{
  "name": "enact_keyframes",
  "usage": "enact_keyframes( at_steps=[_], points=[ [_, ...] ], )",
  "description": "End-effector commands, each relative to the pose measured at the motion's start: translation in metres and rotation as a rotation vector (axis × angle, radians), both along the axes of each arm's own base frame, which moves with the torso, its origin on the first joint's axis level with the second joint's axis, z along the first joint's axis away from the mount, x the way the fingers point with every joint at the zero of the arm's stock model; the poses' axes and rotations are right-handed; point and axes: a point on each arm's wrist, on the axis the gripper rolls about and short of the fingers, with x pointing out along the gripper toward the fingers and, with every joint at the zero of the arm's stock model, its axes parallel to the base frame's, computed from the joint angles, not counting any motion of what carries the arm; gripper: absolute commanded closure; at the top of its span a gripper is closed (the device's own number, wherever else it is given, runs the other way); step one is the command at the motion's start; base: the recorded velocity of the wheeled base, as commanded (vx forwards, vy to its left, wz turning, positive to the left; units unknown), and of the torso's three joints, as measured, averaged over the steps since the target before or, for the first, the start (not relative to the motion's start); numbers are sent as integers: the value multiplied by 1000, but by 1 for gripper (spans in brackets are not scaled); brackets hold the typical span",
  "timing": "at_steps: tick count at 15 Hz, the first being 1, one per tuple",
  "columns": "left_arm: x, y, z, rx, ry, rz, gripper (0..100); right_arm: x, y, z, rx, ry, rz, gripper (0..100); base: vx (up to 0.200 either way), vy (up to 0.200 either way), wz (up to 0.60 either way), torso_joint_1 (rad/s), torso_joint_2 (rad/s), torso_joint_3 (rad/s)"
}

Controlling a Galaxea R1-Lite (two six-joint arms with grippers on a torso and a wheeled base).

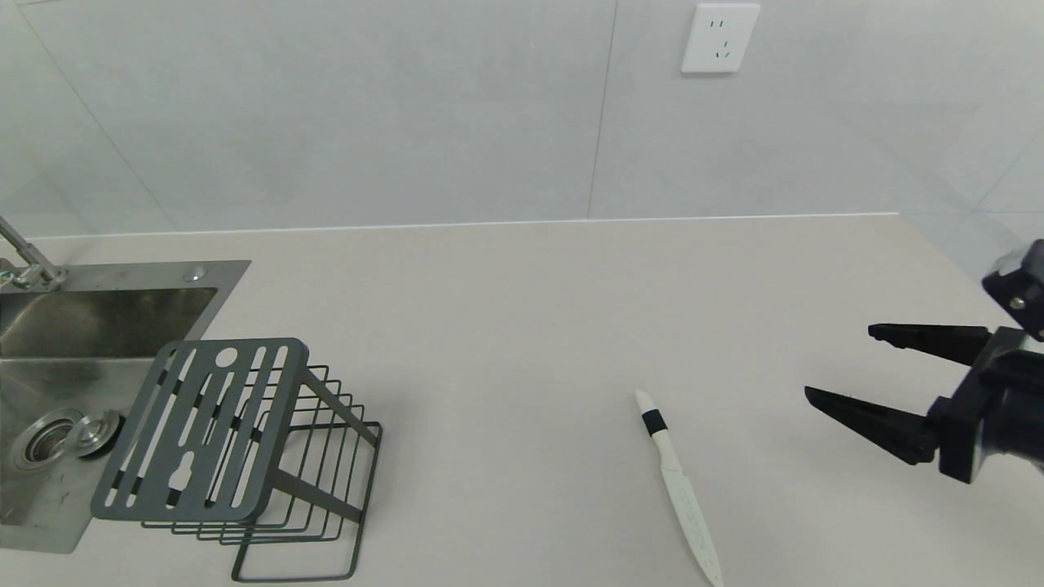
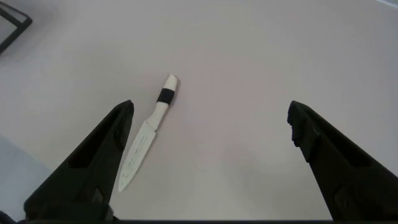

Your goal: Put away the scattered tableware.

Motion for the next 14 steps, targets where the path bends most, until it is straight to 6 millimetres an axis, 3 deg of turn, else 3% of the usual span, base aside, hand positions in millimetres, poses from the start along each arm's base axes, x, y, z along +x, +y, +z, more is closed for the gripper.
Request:
enact_keyframes(
  at_steps=[1,4,6,12,14],
  points=[
    [0,0,0,1,3,0,0,20,22,-6,-44,50,35,0,0,0,0,0,0,0],
    [0,0,0,1,3,0,0,31,50,-30,-89,167,53,0,0,0,0,0,0,0],
    [0,0,0,1,3,0,0,26,61,-37,-65,217,50,0,0,0,0,0,0,0],
    [0,0,0,1,5,-1,0,-9,48,-76,-94,349,13,0,0,0,0,0,0,0],
    [0,0,0,3,6,-3,0,-12,49,-76,-98,348,27,0,0,0,0,0,0,0]
  ],
)
